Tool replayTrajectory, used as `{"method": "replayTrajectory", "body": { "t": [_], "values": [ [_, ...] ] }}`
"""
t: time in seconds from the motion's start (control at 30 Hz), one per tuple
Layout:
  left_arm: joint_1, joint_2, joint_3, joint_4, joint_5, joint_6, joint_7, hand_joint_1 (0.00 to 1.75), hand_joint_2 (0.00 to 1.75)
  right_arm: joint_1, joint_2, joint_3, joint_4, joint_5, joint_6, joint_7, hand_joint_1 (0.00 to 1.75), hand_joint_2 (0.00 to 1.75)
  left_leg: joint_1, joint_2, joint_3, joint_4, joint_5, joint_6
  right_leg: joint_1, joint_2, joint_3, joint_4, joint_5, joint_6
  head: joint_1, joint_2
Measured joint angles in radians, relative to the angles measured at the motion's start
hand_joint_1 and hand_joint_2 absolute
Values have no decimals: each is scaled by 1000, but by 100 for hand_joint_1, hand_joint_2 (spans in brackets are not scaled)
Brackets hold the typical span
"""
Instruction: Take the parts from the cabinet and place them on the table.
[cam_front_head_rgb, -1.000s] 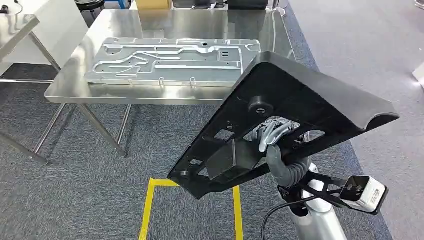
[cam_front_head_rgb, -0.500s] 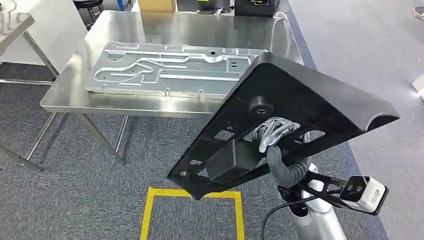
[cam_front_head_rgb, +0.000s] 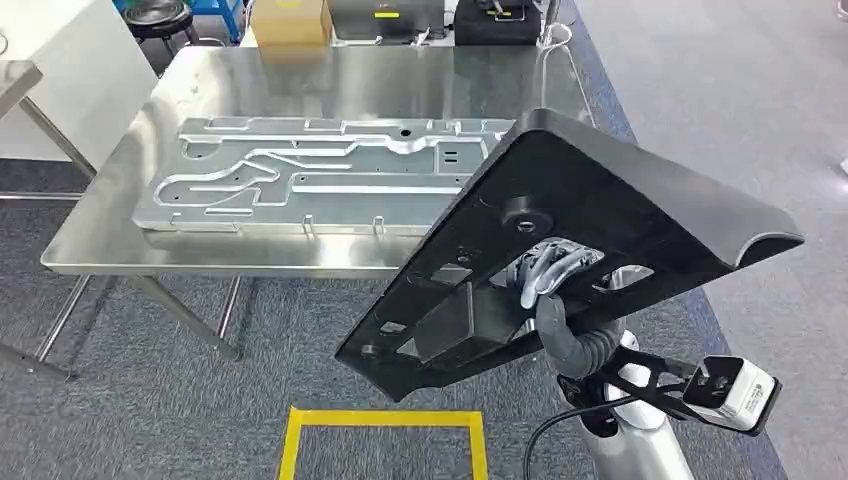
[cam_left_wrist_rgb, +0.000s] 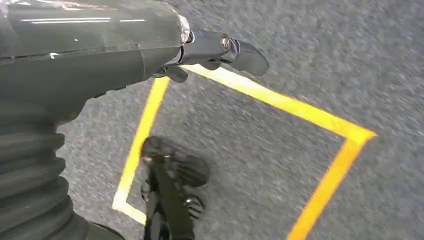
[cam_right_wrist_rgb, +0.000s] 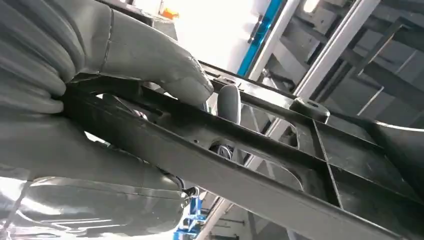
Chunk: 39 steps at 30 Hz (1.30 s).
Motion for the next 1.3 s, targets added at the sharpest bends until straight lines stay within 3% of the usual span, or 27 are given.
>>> {"method": "replayTrajectory", "body": {
  "t": [0.03, 0.07, 0.1, 0.17, 0.27, 0.3, 0.33, 0.4, 0.43, 0.47, 0.5, 0.57, 0.6, 0.63, 0.67, 0.73, 0.8, 0.83, 0.9, 0.93, 0.97, 1.0, 1.07, 1.1, 1.13, 1.23, 1.3],
  "values": [
    [0, 0, 0, 0, 1, 0, 0, 0, 175, 0, 0, 0, 0, 0, 5, 0, 175, 175, 0, 0, 13, -77, 67, 3, 0, 0, 19, 0, -14, 2, 0, 0],
    [2, 0, 2, 0, 2, 0, 0, 0, 175, 0, 0, 0, 0, 3, 11, 0, 175, 175, -2, 0, 24, -153, 159, 11, 1, 0, 35, 0, -27, 5, 0, 0],
    [5, 0, 5, 0, 2, 0, -1, 0, 175, 0, 0, -3, 0, 6, 24, 0, 175, 175, -7, -1, 17, -215, 257, 18, 4, 1, 42, 7, -38, 9, 0, 0],
    [6, 0, 10, 0, 2, 3, -2, 0, 175, 1, 8, -18, -8, 11, 59, 2, 175, 175, -11, -5, 26, -211, 257, 21, 6, 9, 45, 4, -60, 24, 0, 0],
    [2, -1, 12, 0, 0, 2, -3, 0, 175, -38, 13, -48, -34, 17, 72, 2, 175, 175, -3, -5, 55, -224, 252, 39, 4, 5, 50, 37, -58, 40, 1, 0],
    [0, -1, 12, 0, -2, 1, -4, 0, 175, -71, 12, -54, -40, 17, 57, 2, 175, 175, -3, -4, 63, -224, 246, 45, 2, -2, 27, 87, -62, 46, 0, 0],
    [-1, 0, 12, 0, -3, 1, -4, 0, 175, -107, 9, -56, -45, 15, 33, 7, 175, 175, -4, -3, 67, -224, 240, 48, 1, -5, -19, 156, -82, 52, 0, 0],
    [-6, 0, 12, 0, -7, -5, -5, 0, 175, -188, -3, -61, -51, -5, -27, 41, 175, 175, -5, -2, 74, -223, 227, 49, -3, -8, -120, 291, -152, 59, 0, 0],
    [-7, 0, 12, 0, -7, -8, -6, 0, 175, -226, -10, -69, -52, -19, -50, 62, 175, 175, -5, -3, 82, -223, 219, 50, -3, -10, -155, 326, -180, 62, 0, 0],
    [-6, 0, 12, 0, -6, -10, -6, 0, 175, -260, -15, -76, -52, -31, -59, 79, 175, 175, -5, -5, 95, -223, 210, 50, -4, -11, -165, 313, -172, 62, 0, 0],
    [-5, 0, 12, 0, -2, -11, -6, 0, 175, -303, -19, -84, -49, -47, -69, 111, 175, 175, -5, -6, 109, -222, 199, 49, -4, -11, -157, 260, -133, 57, 0, 0],
    [-7, 0, 12, 0, 0, -13, -10, 0, 175, -400, -26, -102, -40, -74, -82, 172, 175, 175, -7, -7, 134, -221, 180, 45, -2, -12, -112, 96, -12, 45, 0, 0],
    [-6, -1, 12, 0, 0, -14, -12, 0, 175, -436, -29, -112, -33, -84, -88, 190, 175, 175, -7, -7, 137, -224, 172, 43, 1, -13, -100, 26, 72, 39, 1, 0],
    [-8, -1, 12, 0, 0, -17, -15, 0, 175, -468, -31, -119, -27, -89, -92, 201, 175, 175, -9, -12, 146, -224, 165, 35, 10, -13, -100, 21, 55, 36, 0, 0],
    [-9, 0, 12, 0, -1, -22, -22, 0, 175, -498, -31, -124, -19, -92, -100, 219, 175, 175, -9, -12, 146, -227, 161, 28, 10, -11, -98, 24, 66, 27, 2, 0],
    [-10, 0, 12, 0, -6, -35, -29, 0, 175, -557, -35, -131, -6, -93, -121, 256, 175, 175, -12, -11, 149, -213, 172, 14, 8, -9, -91, 17, 59, 14, 2, 0],
    [-12, 5, 12, 0, -10, -42, -31, 0, 175, -592, -43, -143, 8, -99, -130, 270, 175, 175, -9, -7, 112, -139, 180, 8, 2, -12, -63, 2, 52, 4, 2, 0],
    [-12, 6, 12, 0, -11, -44, -32, 0, 175, -608, -44, -144, 18, -103, -134, 272, 175, 175, -8, -6, 68, -67, 166, 3, 2, -12, -56, 2, 46, -1, 2, 0],
    [-11, 12, 12, 0, -12, -46, -32, 0, 175, -621, -47, -146, 34, -107, -136, 271, 175, 175, -5, -6, -25, 66, 91, -4, 2, -10, -43, 2, 31, -3, 2, 0],
    [-10, 11, 12, 0, -13, -46, -32, 0, 175, -622, -49, -147, 40, -108, -136, 271, 175, 175, -5, -6, -56, 99, 66, -5, 2, -9, -35, 2, 25, -3, 2, 0],
    [-9, 12, 12, 0, -13, -44, -32, 0, 175, -623, -51, -147, 50, -106, -139, 273, 175, 175, -5, -6, -69, 96, 70, -6, 2, -8, -24, 2, 17, -2, 2, 0],
    [-10, 12, 12, 0, -13, -39, -32, 0, 175, -624, -53, -147, 63, -98, -142, 275, 175, 175, -4, -5, -63, 51, 101, -6, 2, -8, -12, 3, 10, -1, 2, 0],
    [-10, 13, 12, 0, -11, -24, -31, 0, 175, -633, -56, -146, 111, -40, -173, 280, 175, 175, -4, -5, -10, -121, 225, -2, 2, -7, 14, 3, -9, 4, 2, 0],
    [-9, 14, 12, 0, -6, -19, -31, 0, 175, -642, -56, -141, 157, 21, -202, 282, 175, 175, -4, -4, 10, -201, 300, 0, 3, -7, 18, 4, -18, 8, 2, 0],
    [-10, 15, 12, 0, -1, -14, -30, 0, 175, -654, -57, -131, 206, 83, -236, 282, 175, 175, -8, -1, 5, -223, 275, 8, 7, -1, 23, 13, -24, 14, 1, 0],
    [-13, 15, 12, 0, 3, -10, -31, 0, 175, -716, -55, -67, 396, 336, -350, 312, 175, 175, -13, -2, 8, -216, 283, 28, 9, 2, 17, 10, -34, 30, 2, 0],
    [-19, 14, 12, 0, 6, -11, -34, 0, 175, -773, -42, 6, 563, 518, -424, 354, 175, 175, -5, -2, 14, -225, 288, 38, 6, -3, 12, 31, -53, 41, 2, 0]
  ]
}}
